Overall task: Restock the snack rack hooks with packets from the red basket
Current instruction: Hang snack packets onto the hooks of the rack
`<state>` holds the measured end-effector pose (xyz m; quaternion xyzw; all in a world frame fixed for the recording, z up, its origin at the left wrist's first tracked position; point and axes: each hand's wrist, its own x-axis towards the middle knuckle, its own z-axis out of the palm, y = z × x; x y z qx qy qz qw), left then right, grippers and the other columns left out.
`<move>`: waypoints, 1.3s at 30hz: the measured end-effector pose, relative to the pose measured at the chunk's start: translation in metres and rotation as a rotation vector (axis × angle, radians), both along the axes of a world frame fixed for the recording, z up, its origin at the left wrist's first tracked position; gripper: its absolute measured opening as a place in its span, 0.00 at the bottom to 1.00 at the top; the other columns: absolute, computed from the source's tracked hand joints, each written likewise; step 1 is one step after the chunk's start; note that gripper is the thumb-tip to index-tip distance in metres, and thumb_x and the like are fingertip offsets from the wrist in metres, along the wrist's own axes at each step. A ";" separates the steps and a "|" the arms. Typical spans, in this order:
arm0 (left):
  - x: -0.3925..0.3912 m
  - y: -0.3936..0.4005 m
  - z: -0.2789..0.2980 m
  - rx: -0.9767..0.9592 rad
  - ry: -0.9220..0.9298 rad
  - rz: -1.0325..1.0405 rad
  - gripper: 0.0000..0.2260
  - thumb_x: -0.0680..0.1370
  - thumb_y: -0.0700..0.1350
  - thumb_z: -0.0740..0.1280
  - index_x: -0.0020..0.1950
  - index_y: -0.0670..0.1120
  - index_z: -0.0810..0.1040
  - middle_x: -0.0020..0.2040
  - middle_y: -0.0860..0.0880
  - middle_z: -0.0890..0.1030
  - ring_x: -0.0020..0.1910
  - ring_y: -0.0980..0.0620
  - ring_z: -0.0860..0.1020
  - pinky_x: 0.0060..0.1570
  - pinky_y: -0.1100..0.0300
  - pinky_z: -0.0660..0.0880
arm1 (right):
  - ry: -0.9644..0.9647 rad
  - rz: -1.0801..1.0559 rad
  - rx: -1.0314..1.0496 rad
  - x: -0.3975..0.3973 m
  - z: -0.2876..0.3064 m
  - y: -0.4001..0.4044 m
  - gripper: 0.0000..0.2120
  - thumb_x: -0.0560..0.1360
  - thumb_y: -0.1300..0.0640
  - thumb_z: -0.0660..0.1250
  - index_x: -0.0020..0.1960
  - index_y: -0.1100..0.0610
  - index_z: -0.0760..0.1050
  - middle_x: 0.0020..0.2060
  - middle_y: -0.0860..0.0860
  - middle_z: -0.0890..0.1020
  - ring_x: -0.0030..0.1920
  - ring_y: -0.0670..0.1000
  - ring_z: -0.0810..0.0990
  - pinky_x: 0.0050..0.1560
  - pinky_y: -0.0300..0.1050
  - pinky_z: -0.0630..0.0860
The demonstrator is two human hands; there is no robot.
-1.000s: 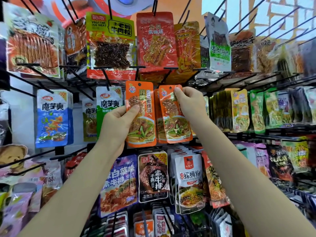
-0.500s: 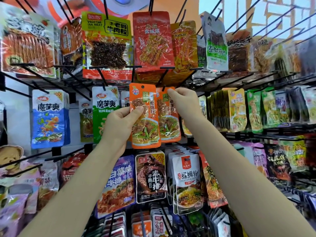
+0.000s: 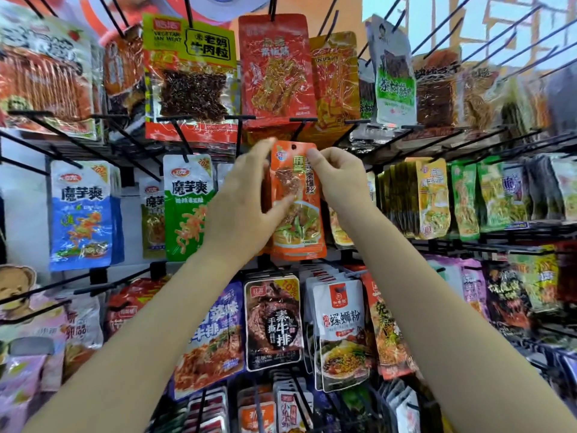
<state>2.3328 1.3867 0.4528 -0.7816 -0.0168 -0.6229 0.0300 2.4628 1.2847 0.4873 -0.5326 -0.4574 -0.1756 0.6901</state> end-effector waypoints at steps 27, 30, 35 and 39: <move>0.027 0.021 -0.002 0.095 0.470 0.484 0.32 0.81 0.65 0.57 0.82 0.57 0.51 0.84 0.50 0.48 0.82 0.45 0.45 0.76 0.42 0.54 | -0.587 -0.692 -0.243 0.043 -0.056 0.008 0.25 0.80 0.43 0.62 0.74 0.54 0.70 0.66 0.57 0.74 0.66 0.61 0.70 0.63 0.57 0.69; 0.030 0.020 -0.003 0.089 0.460 0.490 0.32 0.81 0.66 0.56 0.82 0.57 0.51 0.84 0.50 0.48 0.82 0.44 0.46 0.76 0.40 0.55 | -0.602 -0.660 -0.251 0.044 -0.056 0.009 0.25 0.81 0.46 0.63 0.74 0.56 0.69 0.67 0.57 0.74 0.66 0.61 0.70 0.64 0.56 0.68; 0.025 0.015 -0.003 0.073 0.465 0.439 0.32 0.82 0.65 0.57 0.82 0.57 0.53 0.84 0.49 0.49 0.82 0.45 0.48 0.76 0.40 0.54 | -0.584 -0.516 -0.269 0.040 -0.058 -0.007 0.26 0.80 0.48 0.66 0.76 0.55 0.66 0.68 0.54 0.74 0.68 0.56 0.70 0.67 0.51 0.69; 0.019 -0.008 -0.016 0.151 0.313 0.210 0.27 0.83 0.59 0.60 0.79 0.51 0.64 0.81 0.45 0.59 0.81 0.44 0.55 0.77 0.42 0.54 | -0.536 -0.481 -0.201 0.031 -0.076 -0.041 0.24 0.81 0.49 0.65 0.74 0.54 0.67 0.67 0.51 0.75 0.68 0.50 0.69 0.62 0.37 0.64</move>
